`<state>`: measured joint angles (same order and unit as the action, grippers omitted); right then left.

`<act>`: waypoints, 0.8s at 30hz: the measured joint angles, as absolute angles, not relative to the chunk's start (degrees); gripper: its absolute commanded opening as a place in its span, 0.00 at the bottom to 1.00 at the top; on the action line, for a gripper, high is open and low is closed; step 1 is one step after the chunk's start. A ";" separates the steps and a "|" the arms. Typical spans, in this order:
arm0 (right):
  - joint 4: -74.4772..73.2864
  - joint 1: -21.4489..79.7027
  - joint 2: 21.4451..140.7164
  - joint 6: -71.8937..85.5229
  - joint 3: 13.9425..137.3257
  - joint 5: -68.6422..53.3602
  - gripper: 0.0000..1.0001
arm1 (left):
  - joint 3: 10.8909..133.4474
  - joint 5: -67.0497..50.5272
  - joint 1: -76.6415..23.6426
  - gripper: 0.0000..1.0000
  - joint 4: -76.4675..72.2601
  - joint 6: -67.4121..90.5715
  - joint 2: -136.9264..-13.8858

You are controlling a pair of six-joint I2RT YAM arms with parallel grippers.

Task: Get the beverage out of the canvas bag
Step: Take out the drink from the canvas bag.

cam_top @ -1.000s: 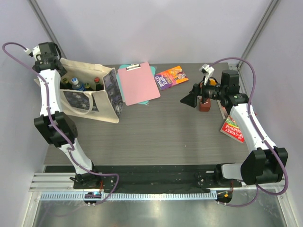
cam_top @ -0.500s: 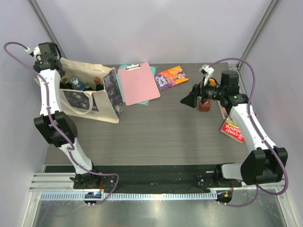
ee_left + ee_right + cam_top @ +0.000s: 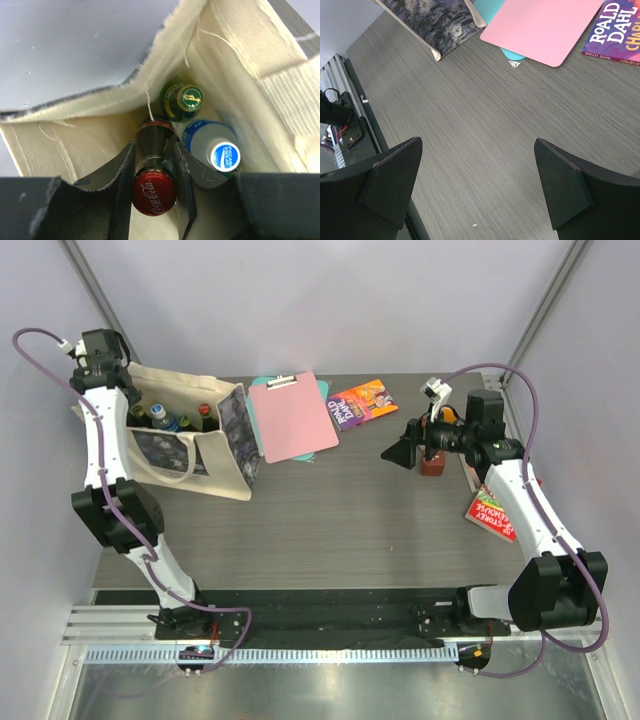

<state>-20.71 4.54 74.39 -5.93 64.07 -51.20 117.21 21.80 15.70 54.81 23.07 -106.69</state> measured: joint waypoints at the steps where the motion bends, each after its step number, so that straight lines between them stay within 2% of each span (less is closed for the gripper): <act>1: -20.71 4.54 74.39 -5.93 64.07 -51.20 1.00 | 117.21 21.61 15.57 0.00 55.02 22.98 -106.45; 24: -20.71 4.71 74.39 -5.93 64.05 -51.35 1.00 | 121.97 20.80 13.98 0.00 58.04 22.02 -101.36</act>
<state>-20.71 4.71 74.39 -5.93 64.05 -51.35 121.97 20.80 13.98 58.04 22.02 -101.36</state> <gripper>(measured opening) 0.996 0.338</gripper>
